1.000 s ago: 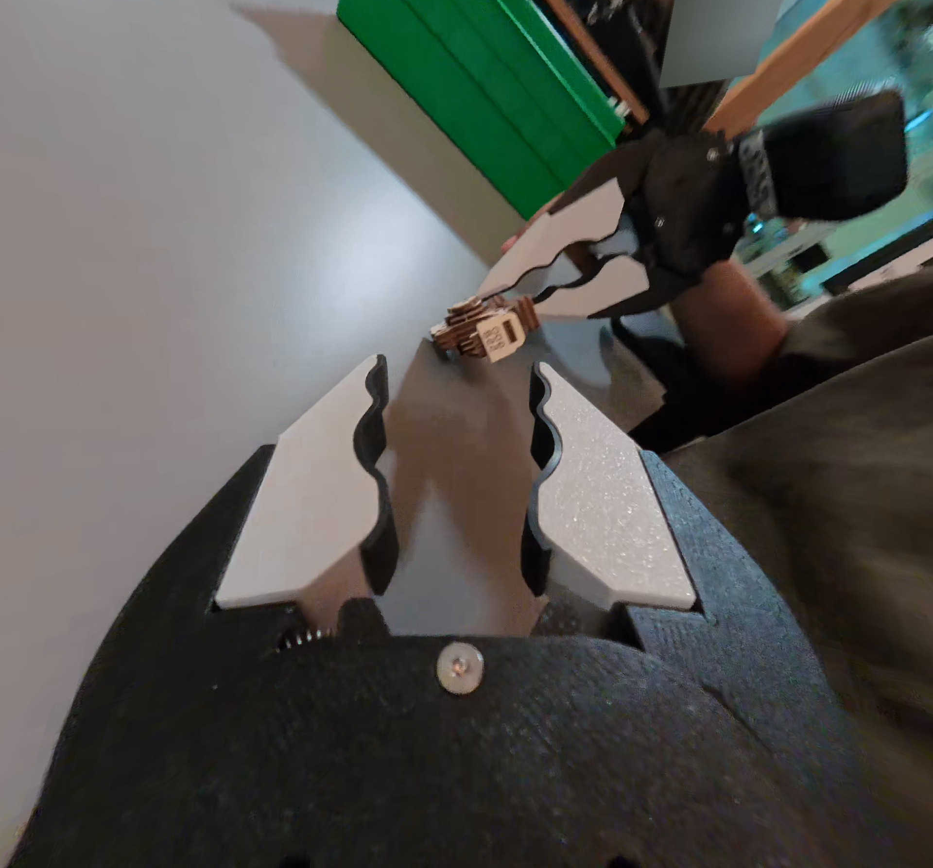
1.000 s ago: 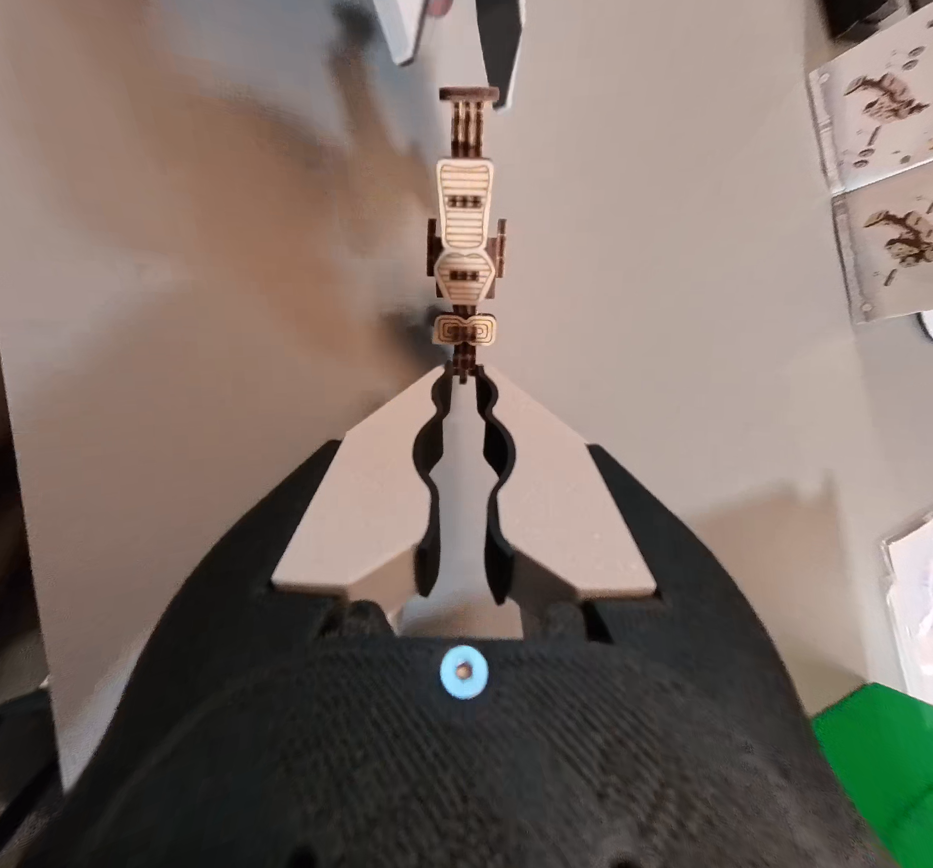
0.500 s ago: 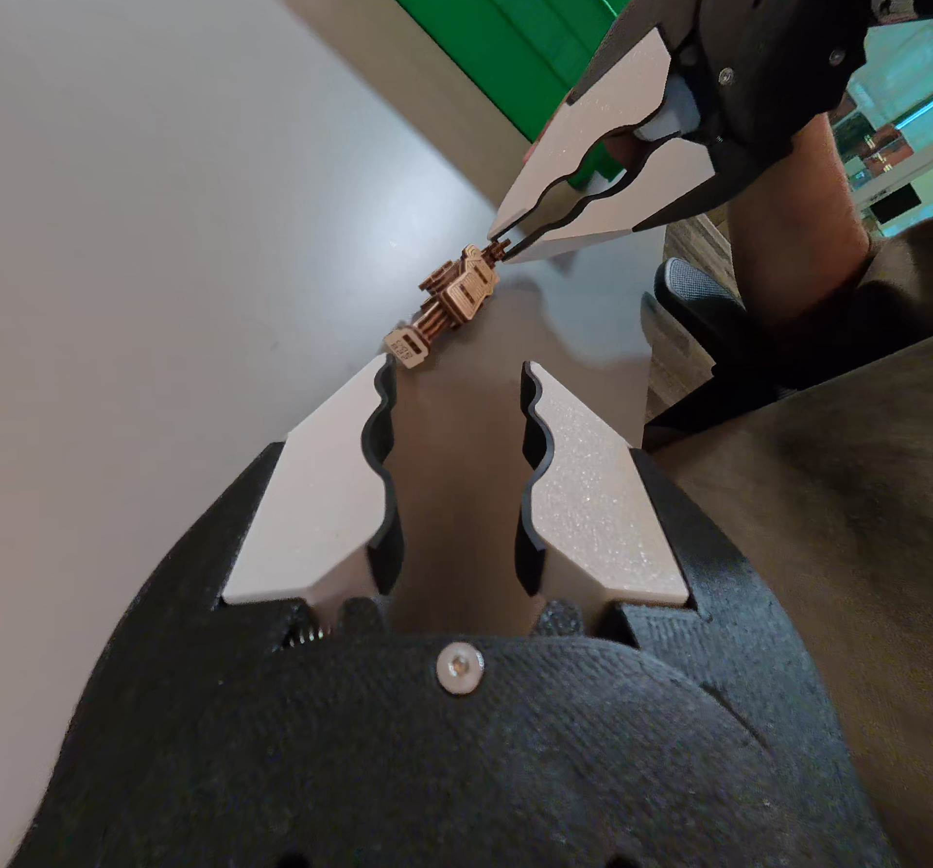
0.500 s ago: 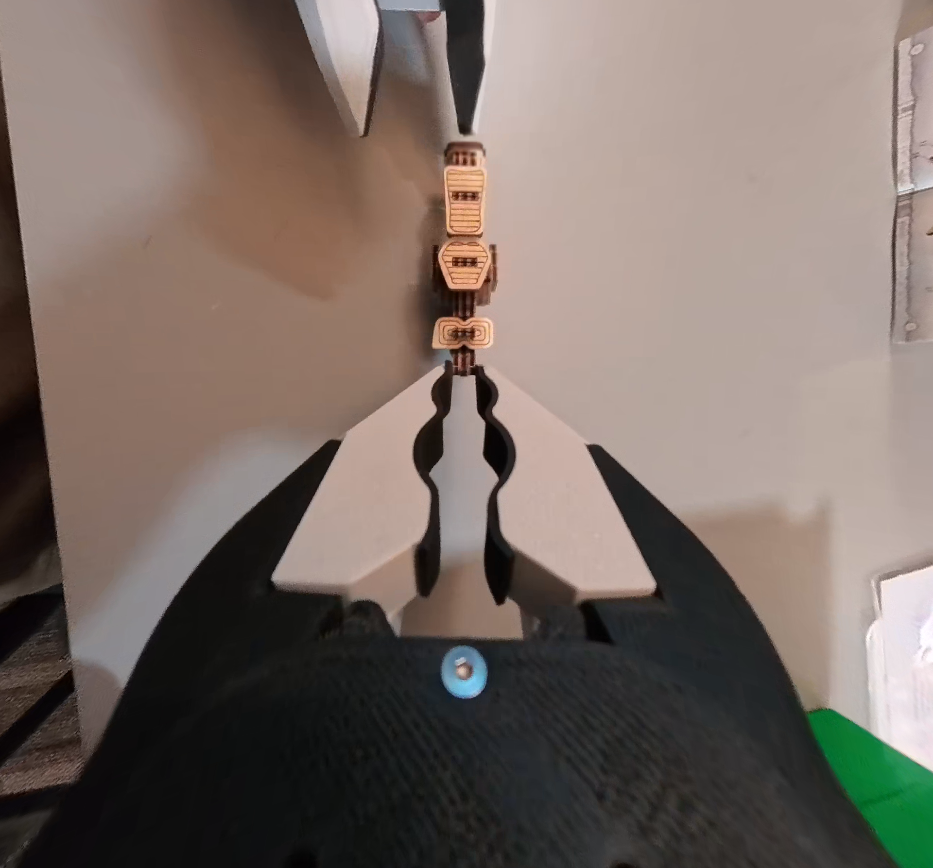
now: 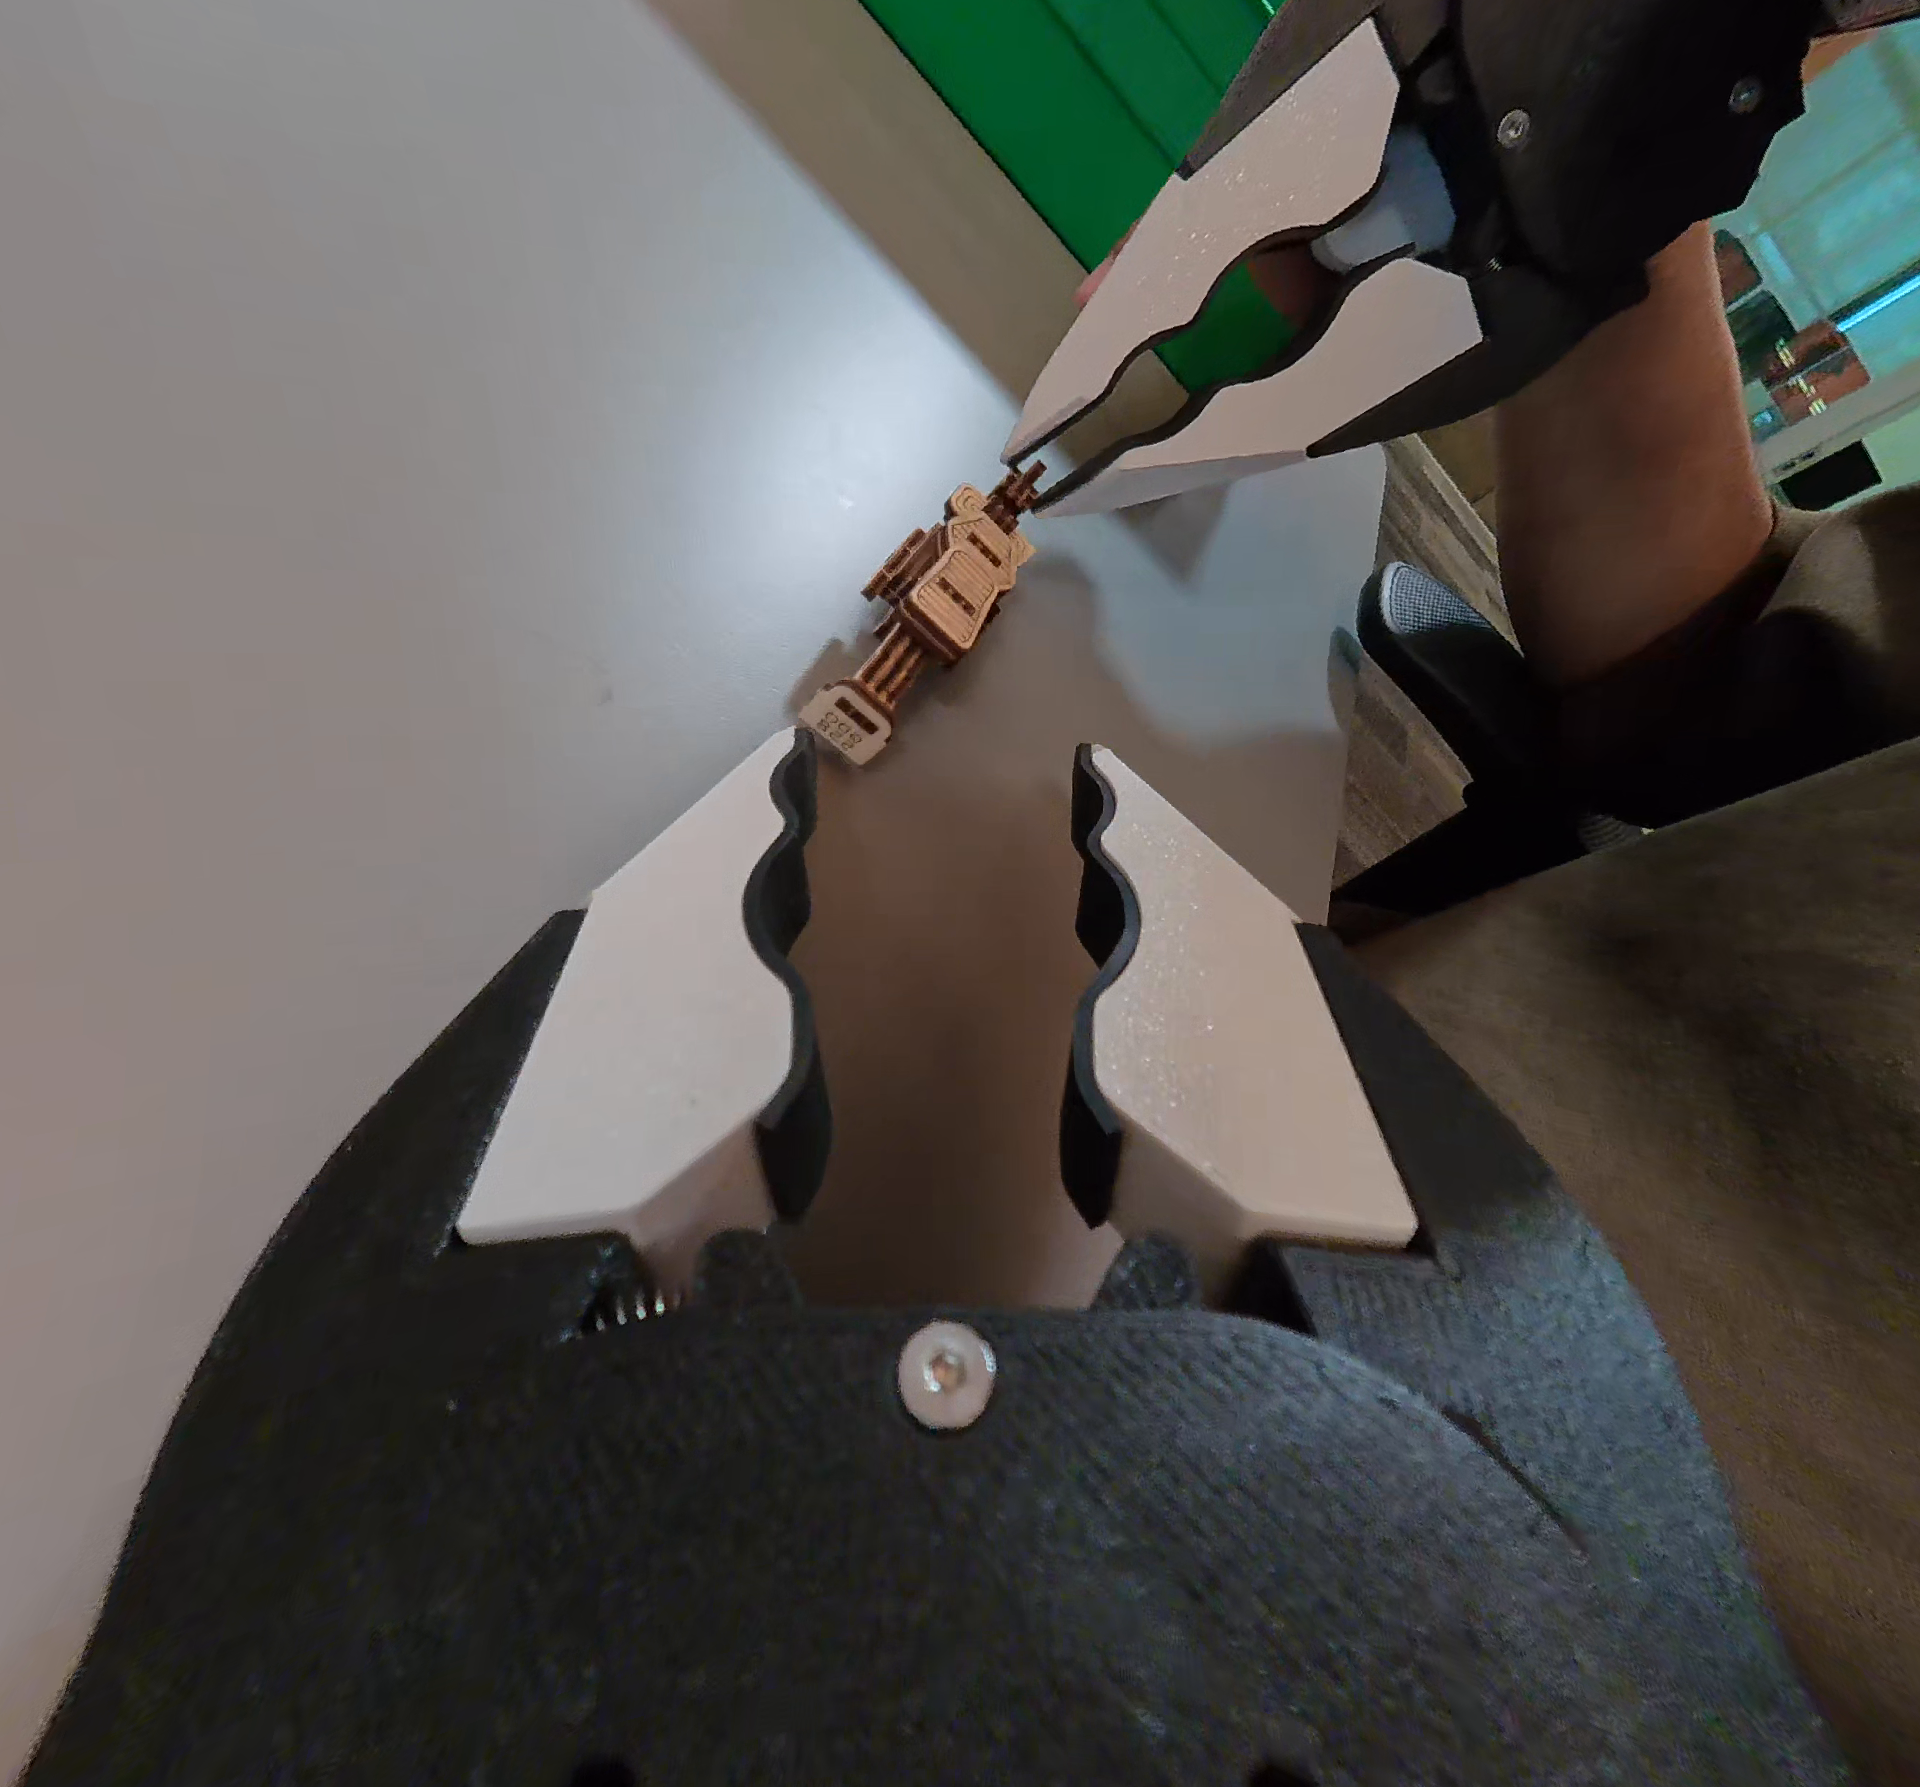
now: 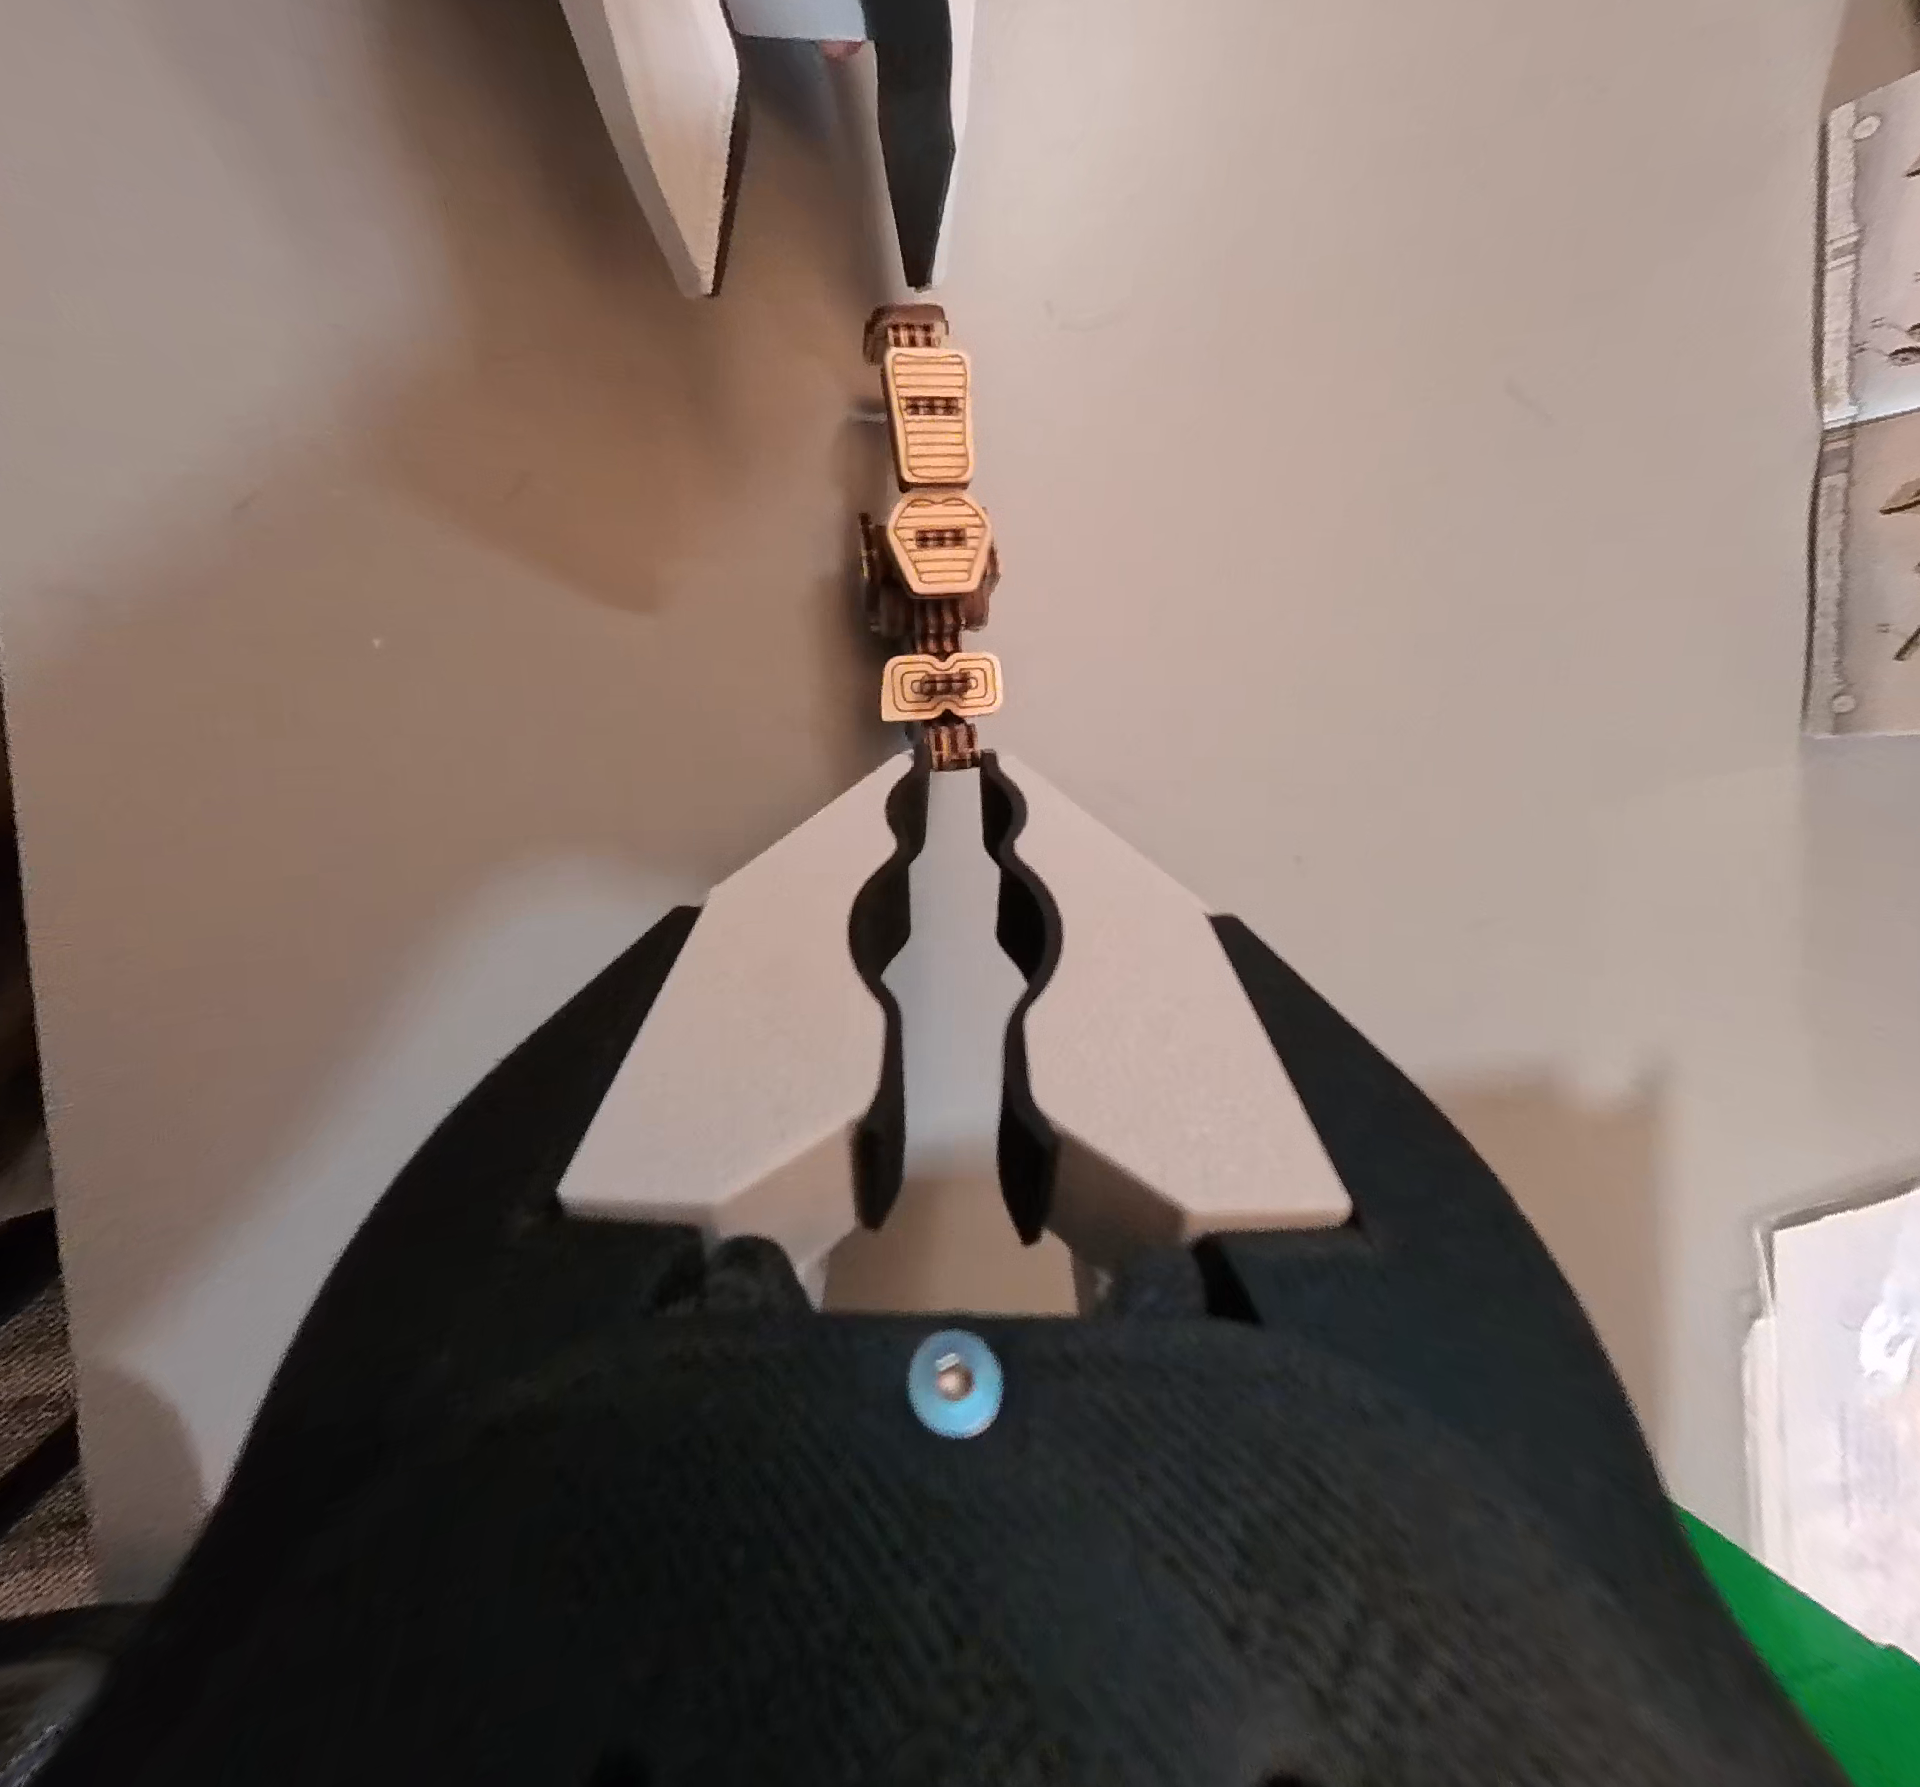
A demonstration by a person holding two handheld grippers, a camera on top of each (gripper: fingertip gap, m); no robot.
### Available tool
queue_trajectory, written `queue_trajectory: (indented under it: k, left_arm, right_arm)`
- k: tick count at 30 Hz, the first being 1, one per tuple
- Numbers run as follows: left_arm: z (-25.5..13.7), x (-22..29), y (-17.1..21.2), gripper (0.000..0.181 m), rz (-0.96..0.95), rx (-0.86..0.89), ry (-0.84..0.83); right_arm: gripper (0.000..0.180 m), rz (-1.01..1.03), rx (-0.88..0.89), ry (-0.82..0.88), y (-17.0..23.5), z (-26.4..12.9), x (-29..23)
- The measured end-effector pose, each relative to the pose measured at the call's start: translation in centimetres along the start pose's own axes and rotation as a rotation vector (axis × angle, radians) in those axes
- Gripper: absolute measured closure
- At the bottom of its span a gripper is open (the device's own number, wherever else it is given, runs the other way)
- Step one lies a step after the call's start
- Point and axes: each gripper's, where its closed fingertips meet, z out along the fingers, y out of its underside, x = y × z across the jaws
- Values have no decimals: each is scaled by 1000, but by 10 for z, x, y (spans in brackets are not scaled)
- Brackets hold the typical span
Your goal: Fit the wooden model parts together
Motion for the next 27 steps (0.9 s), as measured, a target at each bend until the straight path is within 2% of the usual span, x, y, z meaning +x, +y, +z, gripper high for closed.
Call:
queue_trajectory:
  k: [20,27]
  left_arm:
    - [2,0,2,134,-7,-14,5]
    - [5,4,6,136,-13,-40,15]
  right_arm:
    - [171,0,-3,70,3,-4,9]
    - [174,36,-1,36,9,2,1]
